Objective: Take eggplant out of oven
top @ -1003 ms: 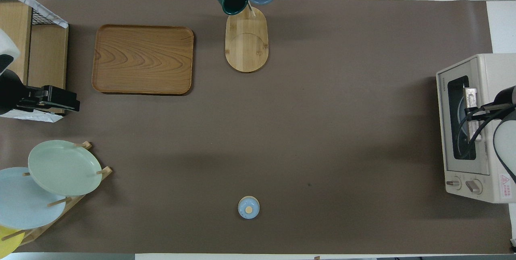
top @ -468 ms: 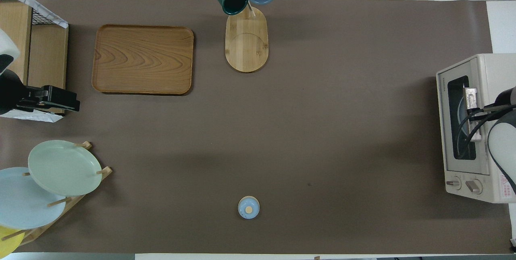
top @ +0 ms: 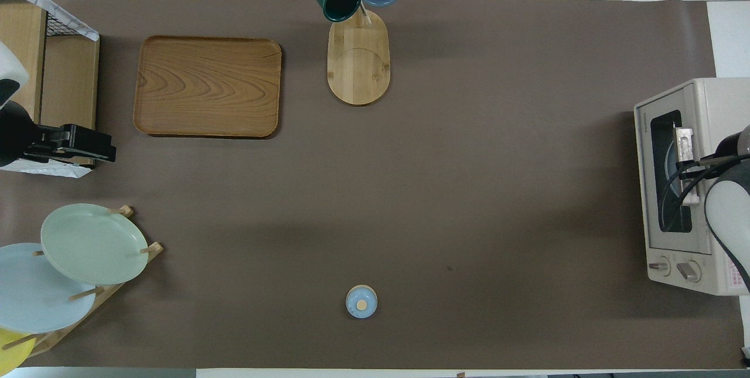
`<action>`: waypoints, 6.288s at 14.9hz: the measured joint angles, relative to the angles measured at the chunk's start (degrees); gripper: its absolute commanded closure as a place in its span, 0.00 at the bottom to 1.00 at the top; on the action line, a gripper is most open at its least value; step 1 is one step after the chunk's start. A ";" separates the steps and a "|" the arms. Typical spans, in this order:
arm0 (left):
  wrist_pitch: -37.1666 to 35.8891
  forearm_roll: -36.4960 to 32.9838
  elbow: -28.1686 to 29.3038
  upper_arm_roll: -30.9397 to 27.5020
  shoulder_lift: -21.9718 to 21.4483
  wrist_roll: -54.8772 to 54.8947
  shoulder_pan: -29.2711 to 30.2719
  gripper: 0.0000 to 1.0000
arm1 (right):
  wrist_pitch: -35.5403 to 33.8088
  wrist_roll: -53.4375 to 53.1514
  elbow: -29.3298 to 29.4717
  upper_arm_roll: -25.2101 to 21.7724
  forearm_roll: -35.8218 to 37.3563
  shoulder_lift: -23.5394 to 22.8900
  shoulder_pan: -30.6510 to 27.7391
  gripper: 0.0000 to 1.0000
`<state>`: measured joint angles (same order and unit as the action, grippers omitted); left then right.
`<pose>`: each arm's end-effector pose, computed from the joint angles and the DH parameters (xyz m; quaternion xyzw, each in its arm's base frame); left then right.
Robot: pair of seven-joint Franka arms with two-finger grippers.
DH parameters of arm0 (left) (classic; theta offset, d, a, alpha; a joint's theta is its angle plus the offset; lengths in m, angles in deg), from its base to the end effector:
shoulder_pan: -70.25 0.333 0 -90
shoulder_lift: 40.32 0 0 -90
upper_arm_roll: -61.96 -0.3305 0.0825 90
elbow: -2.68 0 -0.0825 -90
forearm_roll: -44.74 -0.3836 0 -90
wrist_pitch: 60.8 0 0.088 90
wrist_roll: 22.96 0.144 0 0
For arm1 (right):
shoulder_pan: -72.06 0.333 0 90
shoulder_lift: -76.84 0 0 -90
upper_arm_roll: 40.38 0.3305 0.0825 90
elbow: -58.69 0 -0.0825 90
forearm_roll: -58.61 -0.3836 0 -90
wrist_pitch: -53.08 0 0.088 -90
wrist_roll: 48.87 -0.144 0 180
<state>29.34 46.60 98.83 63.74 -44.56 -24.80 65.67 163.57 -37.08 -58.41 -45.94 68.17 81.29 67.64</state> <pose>0.5237 -0.0636 0.5918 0.9990 -0.0391 -0.0165 0.0139 0.5144 -0.1088 0.4511 0.9960 0.0466 -0.0324 0.0689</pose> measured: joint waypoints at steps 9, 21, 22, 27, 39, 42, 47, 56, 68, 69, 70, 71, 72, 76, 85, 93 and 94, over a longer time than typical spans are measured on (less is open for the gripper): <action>0.00 0.00 0.00 0.00 0.00 0.00 0.00 0.00 | 3.57 -0.03 -3.06 0.69 -3.29 0.94 1.87 1.00; 0.00 0.00 0.00 0.00 0.00 0.00 0.00 0.00 | 24.35 -5.83 -9.88 1.29 -5.11 -9.32 10.55 1.00; 0.00 0.00 0.00 0.00 0.00 0.00 0.00 0.00 | 24.68 -6.10 -9.96 1.30 -5.12 -9.64 10.59 1.00; 0.00 0.00 0.00 0.00 0.00 0.00 0.00 0.00 | 27.56 -10.61 -11.29 1.31 -5.11 -12.02 11.41 1.00; 0.00 0.00 0.00 0.00 0.00 0.00 0.00 0.00 | 8.83 -14.27 -0.79 0.53 -6.43 -9.70 13.65 0.62; 0.00 0.00 0.00 0.00 0.00 0.00 0.01 0.00 | 6.76 -12.76 -0.80 0.43 -3.50 -9.42 11.42 0.62; 0.00 0.00 0.00 0.00 0.00 0.00 0.01 0.00 | 4.82 -7.62 -0.80 0.35 -0.90 -9.42 9.92 0.62; 0.00 0.00 0.00 0.00 0.00 0.00 0.01 0.00 | 10.22 -1.14 -4.14 -0.56 -0.25 -9.19 6.50 0.71; 0.00 0.00 0.00 0.00 0.00 0.00 0.01 0.00 | 7.36 -4.48 0.33 -0.05 3.01 -8.12 16.51 1.00; 0.00 0.00 0.00 0.00 0.00 0.00 0.01 0.00 | 6.22 -7.06 2.70 0.16 2.72 -8.82 19.41 1.00; 0.00 0.00 0.00 0.00 0.00 0.00 0.01 0.00 | 5.47 -10.39 4.83 0.44 2.04 -9.65 22.42 1.00; 0.00 0.00 0.00 0.00 0.00 0.00 0.01 0.00 | 4.64 -14.14 6.88 0.76 0.74 -10.62 25.42 1.00; 0.00 0.00 0.00 0.00 0.00 0.00 0.01 0.00 | 3.76 -17.78 8.92 1.11 -0.38 -11.81 28.06 1.00; 0.00 0.00 0.00 0.00 0.00 0.00 0.01 0.00 | -1.26 -32.92 20.45 2.81 -1.33 -20.93 37.08 1.00; 0.00 0.00 0.00 0.00 0.00 0.00 0.01 0.00 | 1.17 -49.32 33.34 3.03 1.44 -39.43 51.23 1.00; 0.00 0.00 0.00 -0.29 0.00 0.00 0.77 0.00 | 1.81 -52.29 36.63 3.20 6.46 -43.94 56.30 0.94; 0.00 0.00 0.00 -0.30 0.00 0.00 1.01 0.00 | 2.02 -52.71 36.80 3.23 6.36 -44.02 56.18 0.77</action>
<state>29.34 46.60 98.83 63.45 -44.56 -24.80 66.68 165.59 -89.79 -21.61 -42.71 74.52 37.27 123.82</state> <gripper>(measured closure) 0.000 0.969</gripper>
